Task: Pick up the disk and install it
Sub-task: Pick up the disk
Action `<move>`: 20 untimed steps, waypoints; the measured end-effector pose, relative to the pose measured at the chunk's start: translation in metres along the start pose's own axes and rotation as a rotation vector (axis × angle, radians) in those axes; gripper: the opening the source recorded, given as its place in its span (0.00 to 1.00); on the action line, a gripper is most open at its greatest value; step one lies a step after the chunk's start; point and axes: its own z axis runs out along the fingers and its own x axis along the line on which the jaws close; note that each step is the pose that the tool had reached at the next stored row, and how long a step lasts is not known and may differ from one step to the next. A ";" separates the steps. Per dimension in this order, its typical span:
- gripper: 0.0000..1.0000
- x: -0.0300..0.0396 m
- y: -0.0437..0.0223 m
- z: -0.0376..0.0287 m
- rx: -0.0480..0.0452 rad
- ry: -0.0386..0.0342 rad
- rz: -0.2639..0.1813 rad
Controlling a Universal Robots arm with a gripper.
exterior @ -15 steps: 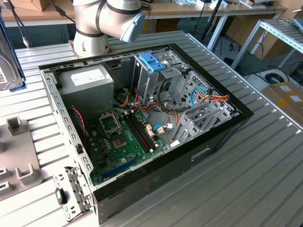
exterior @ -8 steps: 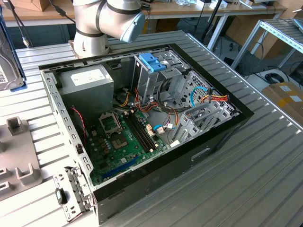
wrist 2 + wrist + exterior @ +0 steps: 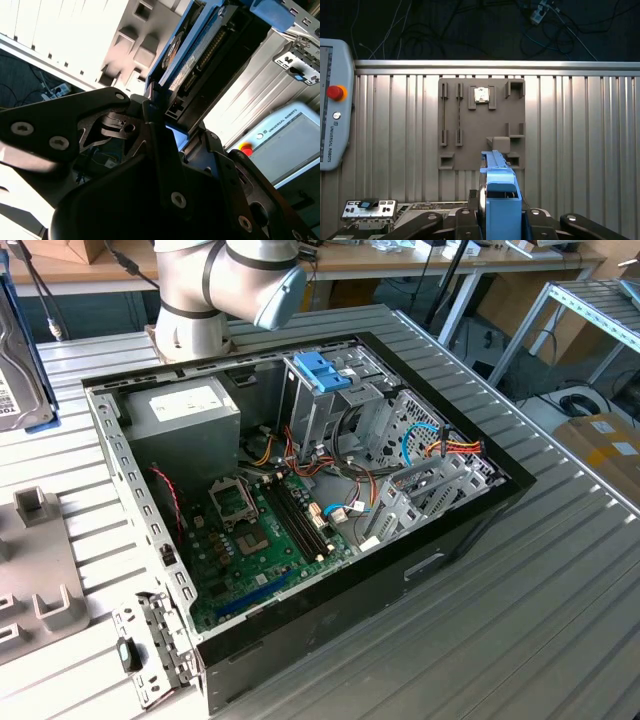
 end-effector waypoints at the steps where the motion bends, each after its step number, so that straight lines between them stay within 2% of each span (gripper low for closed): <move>1: 0.37 0.0000 -0.0003 0.0000 0.0000 0.0000 0.000; 20: 0.37 0.0000 -0.0052 -0.0001 0.0000 0.0000 0.000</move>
